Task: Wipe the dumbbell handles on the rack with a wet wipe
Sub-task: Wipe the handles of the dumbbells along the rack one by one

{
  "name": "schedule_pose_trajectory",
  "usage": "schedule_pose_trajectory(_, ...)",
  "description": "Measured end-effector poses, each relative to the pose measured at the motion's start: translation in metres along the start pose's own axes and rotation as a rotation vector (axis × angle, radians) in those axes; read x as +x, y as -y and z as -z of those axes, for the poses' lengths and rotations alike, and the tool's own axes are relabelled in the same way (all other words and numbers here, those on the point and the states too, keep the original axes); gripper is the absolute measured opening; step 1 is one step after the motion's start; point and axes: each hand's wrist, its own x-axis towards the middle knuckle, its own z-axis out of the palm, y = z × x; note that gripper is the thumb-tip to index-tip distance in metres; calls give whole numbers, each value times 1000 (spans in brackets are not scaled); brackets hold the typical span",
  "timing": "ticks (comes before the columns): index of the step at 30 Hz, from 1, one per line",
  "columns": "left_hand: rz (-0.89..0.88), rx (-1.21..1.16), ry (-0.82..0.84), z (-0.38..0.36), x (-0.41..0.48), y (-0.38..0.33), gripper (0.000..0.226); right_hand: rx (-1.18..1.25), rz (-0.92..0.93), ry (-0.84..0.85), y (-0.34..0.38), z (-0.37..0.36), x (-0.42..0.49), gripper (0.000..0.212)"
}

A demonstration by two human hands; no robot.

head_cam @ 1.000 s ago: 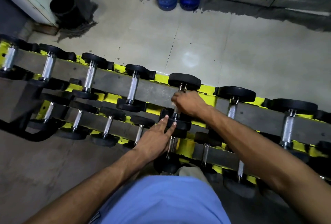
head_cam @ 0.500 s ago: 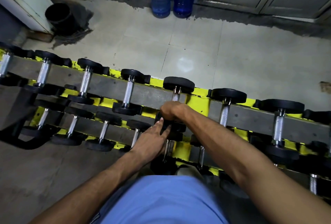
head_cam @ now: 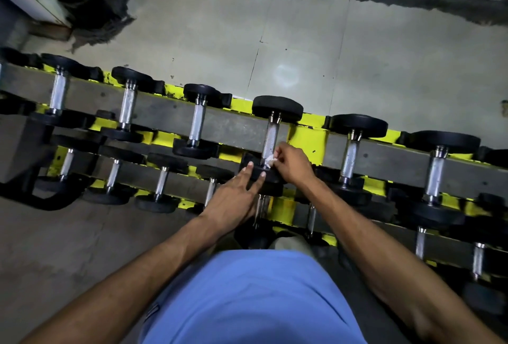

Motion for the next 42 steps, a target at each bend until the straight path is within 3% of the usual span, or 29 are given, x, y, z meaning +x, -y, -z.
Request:
schedule_pose_trajectory(2,-1,10,11,-1,0,0,78,145,-152,25,-9,-11,6,5)
schedule_pose_trajectory(6,-4,29,22,1,2,-2,80,668,-385,103,-6,-16,23,26)
schedule_pose_trajectory(11,-21,50,35,5,0,-1,79,1195,-518,-134,4,2,66,23)
schedule_pose_trajectory(15,-17,59,38,5,-1,-1,77,1233,-546,-218,14,3,76,28)
schedule_pose_trajectory(21,-33,65,46,7,-1,0,77,1107,-582,-62,-2,-15,31,20)
schedule_pose_trajectory(28,-51,81,58,15,0,1,78,1695,-620,72,21,4,84,35)
schedule_pose_trajectory(31,-64,82,57,18,1,1,79,1776,-589,40,18,3,84,34)
schedule_pose_trajectory(34,-79,81,69,17,0,1,78,1723,-630,-220,23,-10,77,22)
schedule_pose_trajectory(36,-74,71,71,17,0,3,77,1570,-522,-470,27,-21,69,15)
schedule_pose_trajectory(39,-75,56,71,15,-1,8,77,858,-199,-661,29,-23,48,8)
schedule_pose_trajectory(42,-87,67,73,13,-1,10,76,85,276,-561,17,-22,31,8)
